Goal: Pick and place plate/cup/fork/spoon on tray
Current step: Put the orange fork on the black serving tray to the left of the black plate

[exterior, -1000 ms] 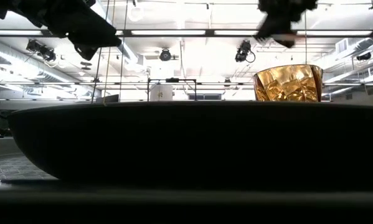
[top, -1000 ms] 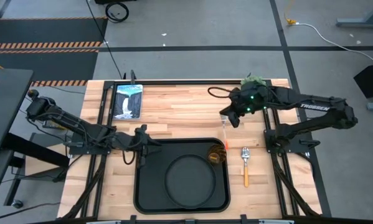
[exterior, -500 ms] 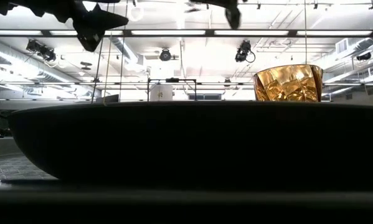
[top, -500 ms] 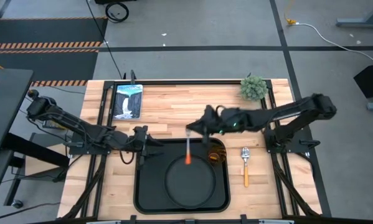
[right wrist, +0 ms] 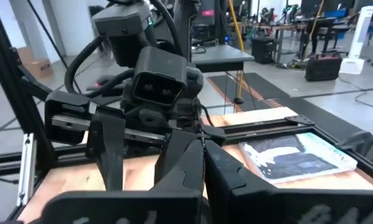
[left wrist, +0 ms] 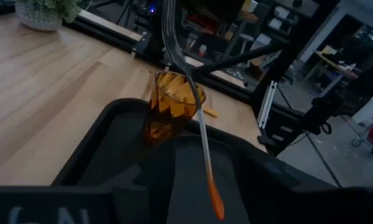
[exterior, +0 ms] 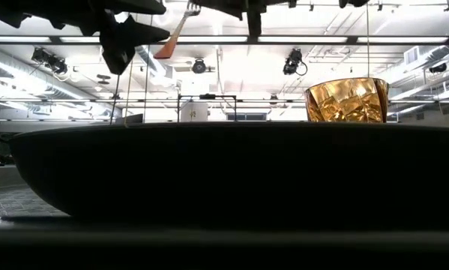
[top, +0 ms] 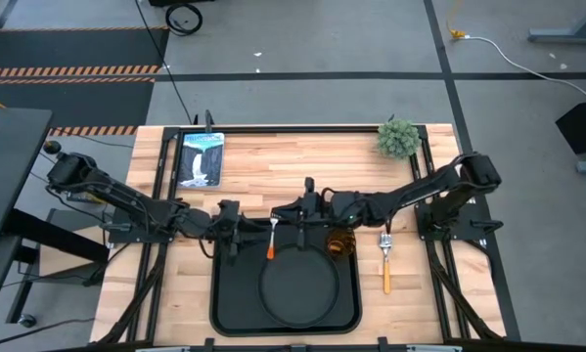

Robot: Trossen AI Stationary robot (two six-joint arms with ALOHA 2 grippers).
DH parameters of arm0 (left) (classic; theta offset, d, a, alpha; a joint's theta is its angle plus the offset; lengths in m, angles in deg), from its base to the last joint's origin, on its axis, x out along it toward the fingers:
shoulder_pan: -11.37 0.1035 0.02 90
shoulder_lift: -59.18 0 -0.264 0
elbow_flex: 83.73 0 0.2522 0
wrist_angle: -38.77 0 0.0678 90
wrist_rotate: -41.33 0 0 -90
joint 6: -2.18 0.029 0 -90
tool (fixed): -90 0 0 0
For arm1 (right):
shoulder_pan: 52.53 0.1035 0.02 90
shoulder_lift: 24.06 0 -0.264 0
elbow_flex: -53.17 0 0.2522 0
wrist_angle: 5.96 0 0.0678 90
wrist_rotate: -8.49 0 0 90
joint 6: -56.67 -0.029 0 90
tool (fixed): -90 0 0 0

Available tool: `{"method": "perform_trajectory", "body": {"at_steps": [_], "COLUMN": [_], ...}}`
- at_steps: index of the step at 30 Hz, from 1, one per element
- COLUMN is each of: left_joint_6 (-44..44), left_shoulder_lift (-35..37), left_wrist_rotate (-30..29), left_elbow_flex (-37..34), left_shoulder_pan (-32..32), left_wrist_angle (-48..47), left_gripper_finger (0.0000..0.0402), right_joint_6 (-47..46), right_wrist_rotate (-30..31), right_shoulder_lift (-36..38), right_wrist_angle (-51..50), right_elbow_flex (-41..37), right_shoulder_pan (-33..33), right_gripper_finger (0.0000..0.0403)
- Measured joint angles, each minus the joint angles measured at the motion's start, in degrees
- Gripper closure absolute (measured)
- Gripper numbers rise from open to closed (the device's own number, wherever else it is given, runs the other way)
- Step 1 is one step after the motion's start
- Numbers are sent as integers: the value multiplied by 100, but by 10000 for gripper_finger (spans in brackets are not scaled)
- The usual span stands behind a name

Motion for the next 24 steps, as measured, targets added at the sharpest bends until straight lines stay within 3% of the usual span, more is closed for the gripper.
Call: {"method": "perform_trajectory", "body": {"at_steps": [24], "left_joint_6": [70], "left_shoulder_lift": [0], "left_wrist_rotate": [-26], "left_elbow_flex": [0], "left_shoulder_pan": [-2], "left_wrist_angle": [11], "left_gripper_finger": [317], "right_joint_6": [471], "right_wrist_rotate": [258], "right_shoulder_lift": [-329], "right_wrist_angle": [1279], "right_elbow_flex": [2], "right_shoulder_pan": [-12], "right_gripper_finger": [396]}}
